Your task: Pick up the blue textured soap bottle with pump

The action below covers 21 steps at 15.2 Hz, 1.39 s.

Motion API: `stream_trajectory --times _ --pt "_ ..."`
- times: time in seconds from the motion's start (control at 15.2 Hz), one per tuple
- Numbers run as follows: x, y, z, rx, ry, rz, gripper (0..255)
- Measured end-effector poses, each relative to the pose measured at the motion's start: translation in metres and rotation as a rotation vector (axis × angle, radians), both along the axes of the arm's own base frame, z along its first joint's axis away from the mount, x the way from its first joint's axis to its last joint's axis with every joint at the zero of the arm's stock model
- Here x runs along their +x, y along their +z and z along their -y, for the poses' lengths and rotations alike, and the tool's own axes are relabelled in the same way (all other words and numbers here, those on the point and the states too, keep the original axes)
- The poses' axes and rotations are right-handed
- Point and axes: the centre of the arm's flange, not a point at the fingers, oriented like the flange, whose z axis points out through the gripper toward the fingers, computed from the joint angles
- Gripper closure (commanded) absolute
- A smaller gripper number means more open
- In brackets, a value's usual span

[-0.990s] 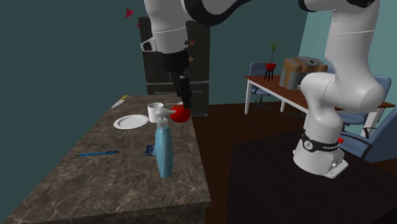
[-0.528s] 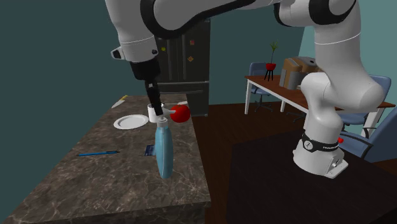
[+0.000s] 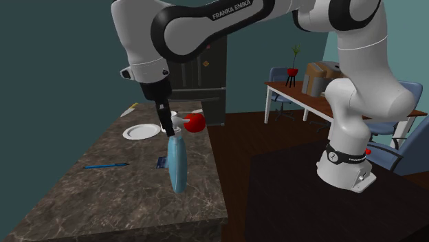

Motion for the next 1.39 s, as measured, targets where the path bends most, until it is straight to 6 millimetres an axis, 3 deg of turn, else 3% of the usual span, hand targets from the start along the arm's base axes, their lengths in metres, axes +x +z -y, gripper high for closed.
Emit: stream_trajectory --times 0.07,0.79,1.39 --pt "-0.001 -0.002 0.0 0.0 0.0 0.0 255" --pt "-0.001 -0.001 0.0 0.0 0.0 0.002 255" --pt "-0.001 0.043 0.0 0.0 0.0 0.001 255"
